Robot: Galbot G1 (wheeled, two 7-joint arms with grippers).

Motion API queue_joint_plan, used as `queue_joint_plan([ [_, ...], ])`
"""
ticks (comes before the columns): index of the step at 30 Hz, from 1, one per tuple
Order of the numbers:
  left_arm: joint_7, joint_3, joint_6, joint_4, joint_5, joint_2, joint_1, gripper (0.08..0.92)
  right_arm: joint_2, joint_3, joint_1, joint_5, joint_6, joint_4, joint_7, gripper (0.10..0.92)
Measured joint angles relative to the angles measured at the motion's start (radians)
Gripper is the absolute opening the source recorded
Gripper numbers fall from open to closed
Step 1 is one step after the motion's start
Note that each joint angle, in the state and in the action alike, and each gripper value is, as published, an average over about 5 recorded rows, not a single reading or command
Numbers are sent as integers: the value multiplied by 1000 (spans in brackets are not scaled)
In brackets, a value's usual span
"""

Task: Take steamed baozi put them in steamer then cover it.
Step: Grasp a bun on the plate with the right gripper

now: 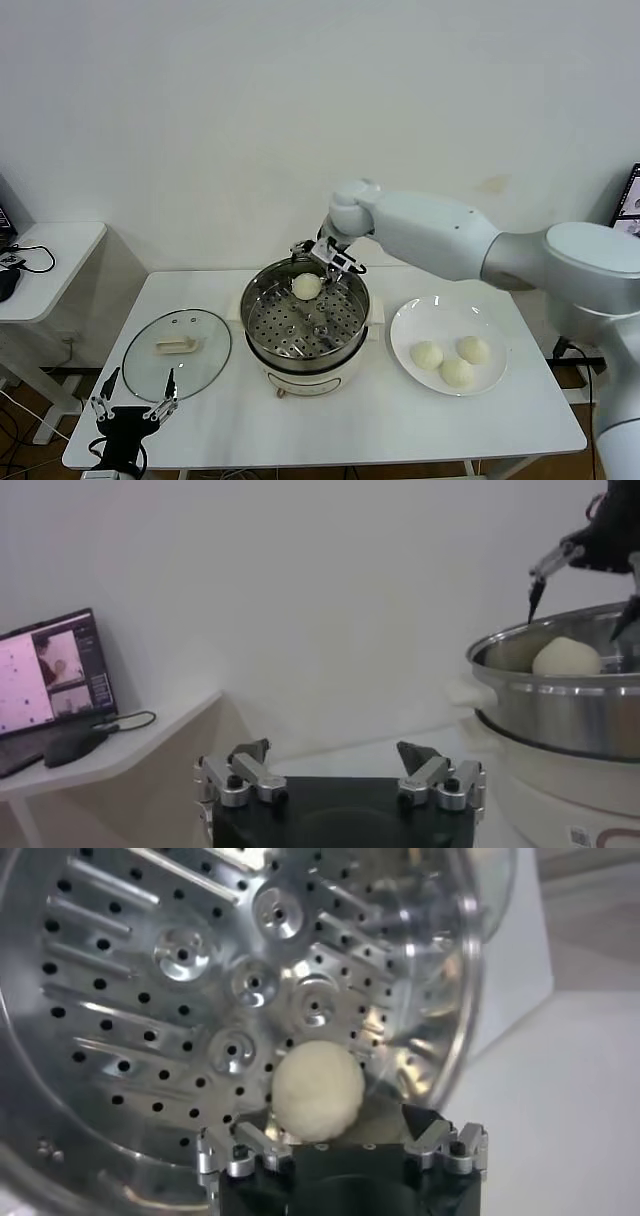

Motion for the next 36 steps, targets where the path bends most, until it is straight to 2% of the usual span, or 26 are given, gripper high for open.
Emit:
queue_joint_plan([
  [12, 0, 13, 9, -19, -5, 26, -5, 823, -305, 21, 53, 109, -314, 261, -77, 822],
  [21, 1, 25, 11, -4, -7, 40, -21, 823, -530, 46, -14, 104, -434, 394, -95, 823],
  [28, 4, 22, 12, 12, -7, 42, -29, 823, -608, 69, -120, 59, -475, 425, -94, 823],
  [36, 5, 12, 12, 26, -7, 39, -28, 823, -622, 134, -262, 0, -499, 413, -90, 823],
])
